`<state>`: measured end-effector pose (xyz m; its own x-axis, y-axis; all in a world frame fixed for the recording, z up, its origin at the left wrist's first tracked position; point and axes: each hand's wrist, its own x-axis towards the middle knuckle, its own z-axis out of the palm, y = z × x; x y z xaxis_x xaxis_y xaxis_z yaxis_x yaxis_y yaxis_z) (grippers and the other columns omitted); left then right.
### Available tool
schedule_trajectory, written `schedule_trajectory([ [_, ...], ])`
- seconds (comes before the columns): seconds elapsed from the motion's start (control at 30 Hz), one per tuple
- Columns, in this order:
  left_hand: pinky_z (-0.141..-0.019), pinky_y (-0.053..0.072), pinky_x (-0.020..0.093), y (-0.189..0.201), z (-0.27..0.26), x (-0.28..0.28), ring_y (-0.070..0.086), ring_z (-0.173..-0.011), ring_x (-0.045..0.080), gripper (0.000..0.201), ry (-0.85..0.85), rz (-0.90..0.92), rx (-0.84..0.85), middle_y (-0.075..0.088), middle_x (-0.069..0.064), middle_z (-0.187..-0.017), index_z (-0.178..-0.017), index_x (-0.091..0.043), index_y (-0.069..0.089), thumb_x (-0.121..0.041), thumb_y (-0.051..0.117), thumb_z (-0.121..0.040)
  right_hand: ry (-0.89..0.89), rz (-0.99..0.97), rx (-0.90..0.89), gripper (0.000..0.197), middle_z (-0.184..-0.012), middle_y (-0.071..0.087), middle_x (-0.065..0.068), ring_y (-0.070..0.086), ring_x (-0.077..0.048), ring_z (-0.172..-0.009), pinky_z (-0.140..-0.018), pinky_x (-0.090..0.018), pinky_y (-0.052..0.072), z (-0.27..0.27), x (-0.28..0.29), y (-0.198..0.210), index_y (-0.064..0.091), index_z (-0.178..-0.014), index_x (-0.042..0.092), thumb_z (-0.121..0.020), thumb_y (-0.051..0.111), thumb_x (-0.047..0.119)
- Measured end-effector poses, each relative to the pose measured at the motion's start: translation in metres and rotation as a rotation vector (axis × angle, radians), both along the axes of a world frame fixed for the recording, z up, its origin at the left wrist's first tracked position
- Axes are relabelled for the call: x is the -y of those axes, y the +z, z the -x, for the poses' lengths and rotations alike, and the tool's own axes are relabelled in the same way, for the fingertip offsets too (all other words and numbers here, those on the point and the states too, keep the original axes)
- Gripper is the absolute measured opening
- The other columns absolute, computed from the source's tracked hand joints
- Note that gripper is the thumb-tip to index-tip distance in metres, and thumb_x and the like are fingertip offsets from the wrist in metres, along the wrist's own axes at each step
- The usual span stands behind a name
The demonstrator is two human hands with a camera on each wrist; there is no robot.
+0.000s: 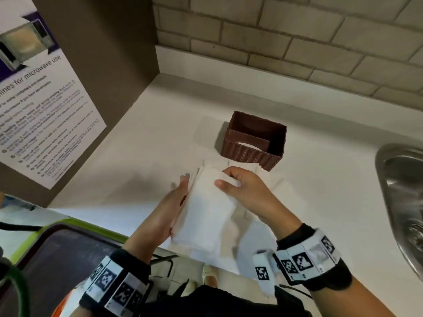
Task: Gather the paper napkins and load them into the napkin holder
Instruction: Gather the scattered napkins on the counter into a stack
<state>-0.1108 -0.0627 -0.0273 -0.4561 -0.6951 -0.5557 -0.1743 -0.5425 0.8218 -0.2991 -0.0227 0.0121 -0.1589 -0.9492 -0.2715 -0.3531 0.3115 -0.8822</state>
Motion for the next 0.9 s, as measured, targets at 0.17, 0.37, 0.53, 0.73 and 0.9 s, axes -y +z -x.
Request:
schedule_trajectory([
  [0.17,-0.065,0.056,0.019,0.001,-0.001,-0.007,0.073,-0.097,0.015,0.065,-0.058,0.165,0.051,0.078,-0.006,-0.103,-0.119,-0.025,0.064,-0.061,0.077,-0.066,0.001,0.007,-0.13,0.02,-0.103,0.067,-0.001,0.061,-0.016,-0.096,-0.078,-0.024,0.043,-0.019,-0.008,-0.016,0.062,-0.105,0.015,-0.093,0.059,0.031],
  [0.37,-0.06,0.055,0.026,-0.005,-0.02,-0.002,0.072,-0.084,0.016,0.06,0.106,0.19,0.073,0.076,-0.001,-0.099,-0.112,-0.027,0.064,-0.057,0.079,-0.062,-0.288,-0.165,-0.562,0.063,-0.131,0.049,-0.012,0.046,-0.029,-0.123,-0.1,-0.037,0.037,0.065,-0.03,-0.031,0.046,-0.136,0.019,-0.085,0.063,0.05],
  [0.53,-0.073,0.056,0.04,-0.011,-0.036,0.007,0.07,-0.097,0.031,0.075,0.186,0.169,0.094,0.075,0.004,-0.104,-0.109,-0.024,0.066,-0.061,0.078,-0.044,-0.328,-0.568,-0.76,0.083,-0.133,0.038,-0.015,0.035,-0.037,-0.126,-0.101,-0.046,0.033,0.129,-0.046,-0.049,0.047,-0.133,0.015,-0.07,0.072,0.062],
  [0.73,-0.062,0.056,0.034,-0.011,-0.032,0.004,0.07,-0.09,0.028,0.087,0.172,0.16,0.094,0.074,0.002,-0.099,-0.103,-0.029,0.066,-0.069,0.083,-0.029,-0.297,-0.399,-0.528,0.047,-0.119,0.061,-0.008,0.055,-0.023,-0.1,-0.08,-0.032,0.044,0.146,-0.045,-0.054,0.055,-0.104,0.016,-0.072,0.081,0.038],
  [0.9,-0.069,0.055,0.039,-0.014,-0.032,0.004,0.066,-0.096,0.031,0.093,0.204,0.166,0.095,0.071,0.005,-0.107,-0.117,-0.025,0.063,-0.066,0.081,-0.036,-0.129,-0.214,-0.32,0.018,-0.09,0.066,0.009,0.062,-0.016,-0.088,-0.077,-0.024,0.046,0.148,-0.062,-0.012,0.067,-0.1,0.014,-0.088,0.068,0.027],
])
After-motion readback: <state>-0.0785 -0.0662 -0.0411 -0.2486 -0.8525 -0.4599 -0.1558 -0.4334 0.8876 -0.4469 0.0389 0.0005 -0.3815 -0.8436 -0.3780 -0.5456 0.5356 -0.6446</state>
